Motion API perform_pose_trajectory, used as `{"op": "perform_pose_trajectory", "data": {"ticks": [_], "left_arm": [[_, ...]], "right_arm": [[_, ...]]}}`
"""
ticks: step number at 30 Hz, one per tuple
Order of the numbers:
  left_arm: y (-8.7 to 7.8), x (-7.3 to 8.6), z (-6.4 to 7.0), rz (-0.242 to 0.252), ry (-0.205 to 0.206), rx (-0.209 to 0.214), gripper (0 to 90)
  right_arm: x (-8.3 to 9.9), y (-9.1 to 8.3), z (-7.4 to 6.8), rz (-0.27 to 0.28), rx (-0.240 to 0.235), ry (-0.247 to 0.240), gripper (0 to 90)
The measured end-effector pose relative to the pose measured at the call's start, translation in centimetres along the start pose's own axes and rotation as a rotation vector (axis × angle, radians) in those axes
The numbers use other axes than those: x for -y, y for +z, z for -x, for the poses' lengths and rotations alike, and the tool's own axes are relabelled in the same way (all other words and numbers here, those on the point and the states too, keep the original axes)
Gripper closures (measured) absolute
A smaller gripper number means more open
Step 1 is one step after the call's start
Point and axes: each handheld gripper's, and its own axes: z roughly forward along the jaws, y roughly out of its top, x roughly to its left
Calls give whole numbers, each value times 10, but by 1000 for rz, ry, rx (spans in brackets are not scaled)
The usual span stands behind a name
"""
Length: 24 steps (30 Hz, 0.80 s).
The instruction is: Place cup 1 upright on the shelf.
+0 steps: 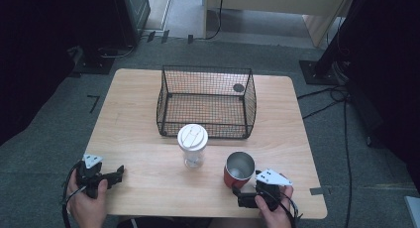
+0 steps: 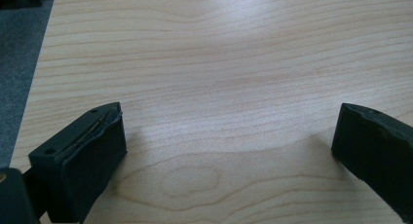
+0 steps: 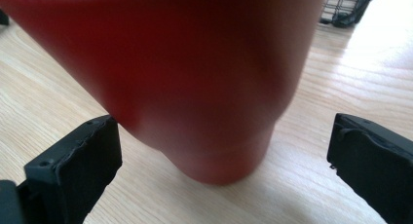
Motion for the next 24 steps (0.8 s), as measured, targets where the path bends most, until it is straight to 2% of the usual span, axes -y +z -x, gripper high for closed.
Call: {"op": "perform_pose_trajectory", "data": {"ticks": [15, 20, 23, 24], "left_arm": [[0, 0, 0, 0, 0, 0, 0], [0, 0, 0, 0, 0, 0, 0], [0, 0, 0, 0, 0, 0, 0], [0, 0, 0, 0, 0, 0, 0]], "right_arm": [[-20, 2, -11, 54, -20, 8, 0], [-26, 4, -16, 74, -10, 15, 0], [-29, 6, -21, 86, 30, 19, 0], [-29, 6, -21, 86, 30, 19, 0]]}}
